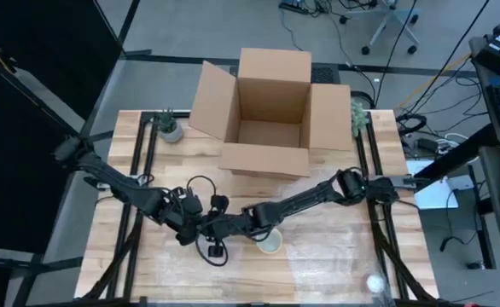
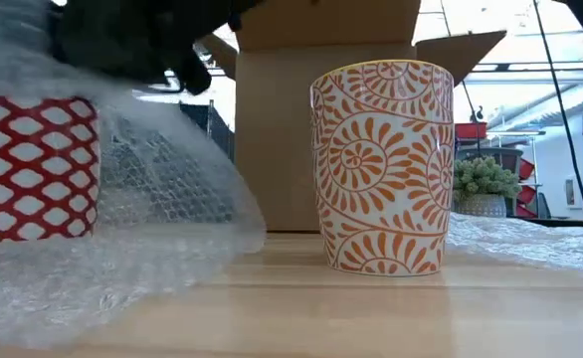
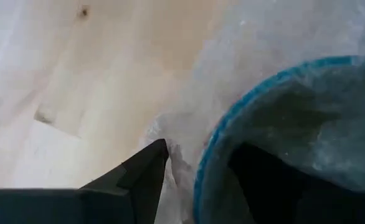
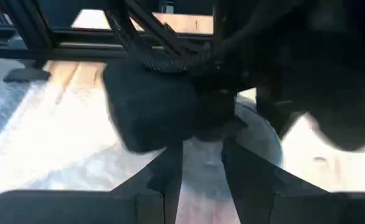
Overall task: Wrap mug
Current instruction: Wrap the red mug with the bubble wrap
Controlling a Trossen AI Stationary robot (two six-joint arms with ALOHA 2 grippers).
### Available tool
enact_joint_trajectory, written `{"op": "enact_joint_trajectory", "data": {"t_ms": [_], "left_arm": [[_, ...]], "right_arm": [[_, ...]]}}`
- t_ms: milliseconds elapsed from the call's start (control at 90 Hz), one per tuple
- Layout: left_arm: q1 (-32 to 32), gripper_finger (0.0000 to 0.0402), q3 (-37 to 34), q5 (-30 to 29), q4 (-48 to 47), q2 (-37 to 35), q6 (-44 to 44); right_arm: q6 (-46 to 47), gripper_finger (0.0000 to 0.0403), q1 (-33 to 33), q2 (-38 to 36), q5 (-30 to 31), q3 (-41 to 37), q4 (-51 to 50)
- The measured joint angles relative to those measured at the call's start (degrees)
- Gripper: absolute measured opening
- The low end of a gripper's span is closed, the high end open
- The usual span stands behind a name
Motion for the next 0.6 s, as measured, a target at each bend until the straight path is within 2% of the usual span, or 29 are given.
{"op": "enact_joint_trajectory", "data": {"t_ms": [267, 600], "left_arm": [[0.0, 0.0183, 0.5, -0.1, -0.3, 0.0, 0.1], [-0.1, 0.0183, 7.8, 2.1, -8.0, 0.1, 4.6]], "right_arm": [[0.4, 0.0102, 0.0, 0.2, 0.0, 0.2, -2.1], [0.2, 0.0102, 0.1, 0.3, 0.0, 0.2, -2.9]]}}
